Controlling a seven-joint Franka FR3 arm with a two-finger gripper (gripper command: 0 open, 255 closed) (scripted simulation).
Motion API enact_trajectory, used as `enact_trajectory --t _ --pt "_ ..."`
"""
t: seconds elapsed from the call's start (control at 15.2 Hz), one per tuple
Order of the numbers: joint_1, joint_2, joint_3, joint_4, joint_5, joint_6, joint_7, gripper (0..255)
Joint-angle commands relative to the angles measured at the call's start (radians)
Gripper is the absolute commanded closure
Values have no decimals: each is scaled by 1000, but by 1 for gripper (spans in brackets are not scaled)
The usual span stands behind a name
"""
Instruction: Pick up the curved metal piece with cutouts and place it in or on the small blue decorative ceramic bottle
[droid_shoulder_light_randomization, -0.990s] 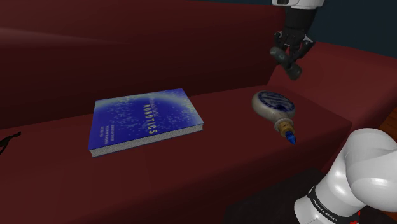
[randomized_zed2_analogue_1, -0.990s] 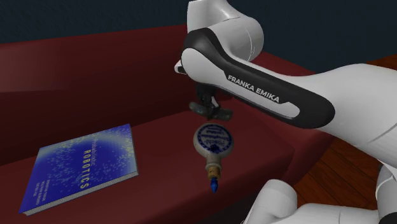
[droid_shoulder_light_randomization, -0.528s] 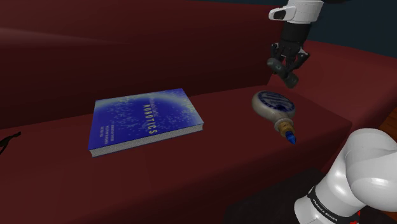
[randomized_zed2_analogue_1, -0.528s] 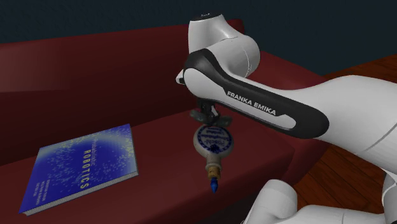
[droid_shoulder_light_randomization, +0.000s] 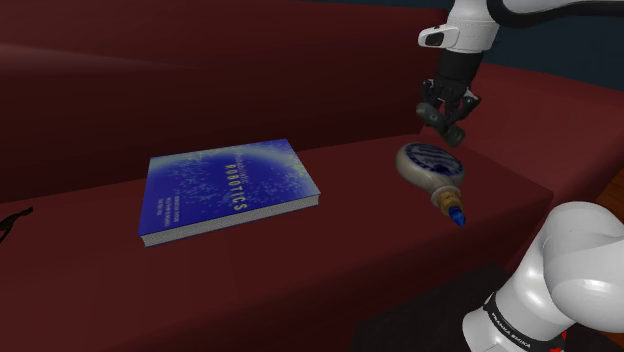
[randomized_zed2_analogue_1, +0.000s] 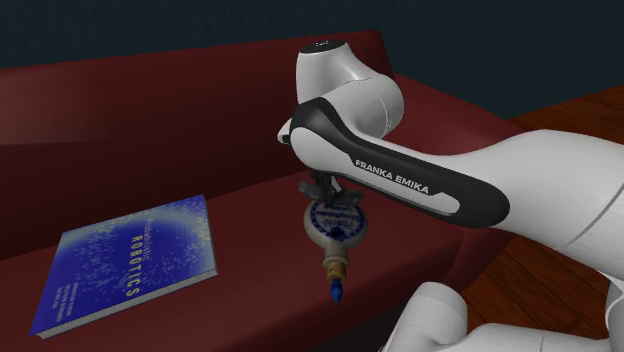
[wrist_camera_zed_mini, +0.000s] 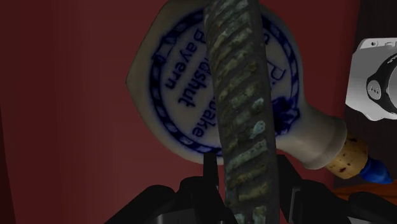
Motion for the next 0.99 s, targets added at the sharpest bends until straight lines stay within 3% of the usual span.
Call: enact_trajectory --t 0.0,0.13,0.2,0.53,0.79,0.92 --pt "0 -1 0 -1 0 1 0 255" --pt "0 -1 0 -1 0 1 0 255" --pt "0 -1 0 -1 0 1 0 0" --pt "0 -1 0 -1 0 1 0 0" --pt "7 39 17 153 15 -115 -6 0" --pt "7 39 17 153 15 -115 -6 0"
